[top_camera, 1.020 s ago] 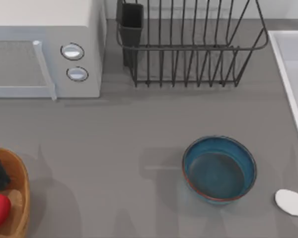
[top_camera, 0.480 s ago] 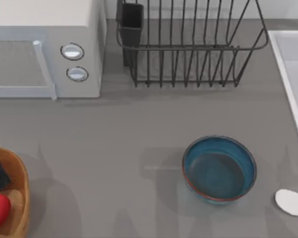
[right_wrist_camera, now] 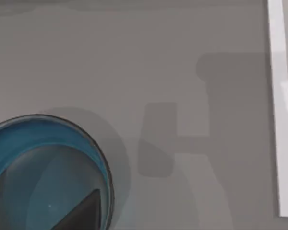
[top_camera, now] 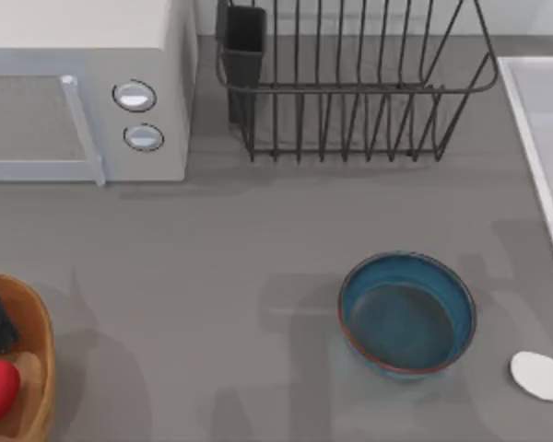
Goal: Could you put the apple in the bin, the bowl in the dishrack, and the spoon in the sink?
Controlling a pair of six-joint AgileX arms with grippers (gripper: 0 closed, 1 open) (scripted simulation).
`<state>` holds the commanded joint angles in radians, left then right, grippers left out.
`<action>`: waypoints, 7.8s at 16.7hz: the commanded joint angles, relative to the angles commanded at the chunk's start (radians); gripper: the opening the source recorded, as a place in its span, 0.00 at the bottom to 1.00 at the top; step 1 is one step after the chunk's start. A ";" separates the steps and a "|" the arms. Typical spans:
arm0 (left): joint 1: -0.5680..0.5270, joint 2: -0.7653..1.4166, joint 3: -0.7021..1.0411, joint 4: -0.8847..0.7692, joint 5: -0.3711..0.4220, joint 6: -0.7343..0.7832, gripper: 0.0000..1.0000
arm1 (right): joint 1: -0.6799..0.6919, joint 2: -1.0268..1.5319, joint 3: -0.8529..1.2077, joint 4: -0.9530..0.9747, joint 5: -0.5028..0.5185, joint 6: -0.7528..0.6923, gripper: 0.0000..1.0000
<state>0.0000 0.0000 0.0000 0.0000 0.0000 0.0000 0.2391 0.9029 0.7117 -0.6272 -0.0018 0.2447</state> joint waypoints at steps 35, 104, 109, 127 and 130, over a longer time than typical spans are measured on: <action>0.000 0.000 0.000 0.000 0.000 0.000 1.00 | 0.221 0.953 0.387 -0.186 0.003 0.230 0.92; 0.000 0.000 0.000 0.000 0.000 0.000 1.00 | 0.707 0.697 0.715 0.765 0.975 -0.214 0.00; 0.000 0.000 0.000 0.000 0.000 0.000 1.00 | 0.536 0.964 0.666 1.106 0.809 -0.224 0.00; 0.000 0.000 0.000 0.000 0.000 0.000 1.00 | 0.393 1.142 0.621 1.328 0.667 -0.227 0.60; 0.000 0.000 0.000 0.000 0.000 0.000 1.00 | 0.393 1.142 0.621 1.328 0.667 -0.227 0.83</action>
<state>0.0000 0.0000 0.0000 0.0000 0.0000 0.0000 0.6320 2.0445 1.3330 0.7008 0.6652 0.0178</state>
